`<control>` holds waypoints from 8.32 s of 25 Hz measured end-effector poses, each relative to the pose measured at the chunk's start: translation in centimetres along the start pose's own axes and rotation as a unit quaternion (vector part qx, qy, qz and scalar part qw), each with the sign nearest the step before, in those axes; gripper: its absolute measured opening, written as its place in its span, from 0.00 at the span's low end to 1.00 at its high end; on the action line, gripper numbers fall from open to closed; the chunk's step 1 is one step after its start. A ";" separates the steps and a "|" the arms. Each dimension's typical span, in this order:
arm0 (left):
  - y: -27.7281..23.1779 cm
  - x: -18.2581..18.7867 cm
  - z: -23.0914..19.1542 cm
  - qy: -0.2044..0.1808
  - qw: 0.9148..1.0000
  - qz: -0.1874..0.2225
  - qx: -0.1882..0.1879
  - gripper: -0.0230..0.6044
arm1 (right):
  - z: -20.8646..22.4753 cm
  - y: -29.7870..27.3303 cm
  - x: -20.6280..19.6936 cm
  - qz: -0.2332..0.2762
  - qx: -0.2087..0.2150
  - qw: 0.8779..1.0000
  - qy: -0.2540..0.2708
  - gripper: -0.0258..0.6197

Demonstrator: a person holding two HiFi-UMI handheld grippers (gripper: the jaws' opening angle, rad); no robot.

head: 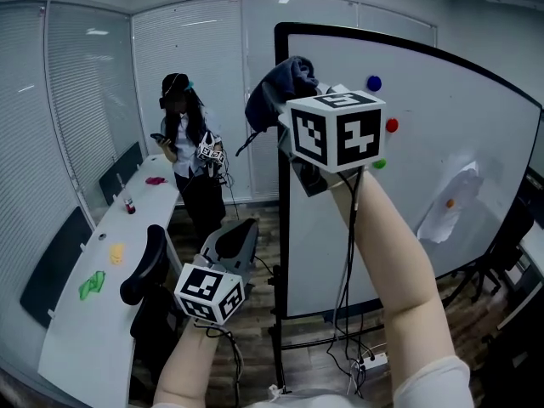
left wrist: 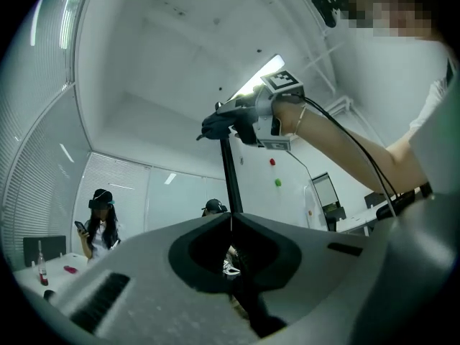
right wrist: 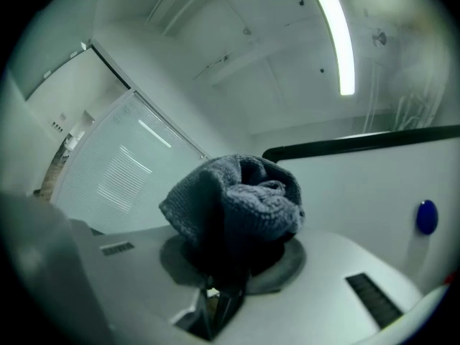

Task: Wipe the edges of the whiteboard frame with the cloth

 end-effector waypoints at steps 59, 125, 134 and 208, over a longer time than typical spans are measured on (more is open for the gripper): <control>-15.9 -6.8 24.3 -0.027 0.998 -0.054 0.002 0.07 | 27.3 14.5 4.6 0.005 -0.100 0.990 0.095 0.15; -59.5 -16.6 70.5 0.025 0.984 -0.059 -0.164 0.07 | 82.6 52.6 -4.4 -0.070 -0.208 0.967 0.133 0.15; -64.3 -17.8 74.7 0.029 0.971 -0.077 -0.223 0.07 | 89.0 57.0 -5.1 -0.118 -0.280 0.938 0.166 0.15; -59.9 -34.9 86.1 0.146 0.941 -0.135 -0.273 0.07 | 83.6 75.1 -44.1 -0.239 -0.374 0.896 -0.016 0.15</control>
Point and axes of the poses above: the fingertips, and each gripper's own axes: y backward along the fingers, z to its right, x out of its top, the point moved 2 cm from there along y, backward along the fingers, and after that the axes turned 6 degrees about y, right-handed, at the moved point
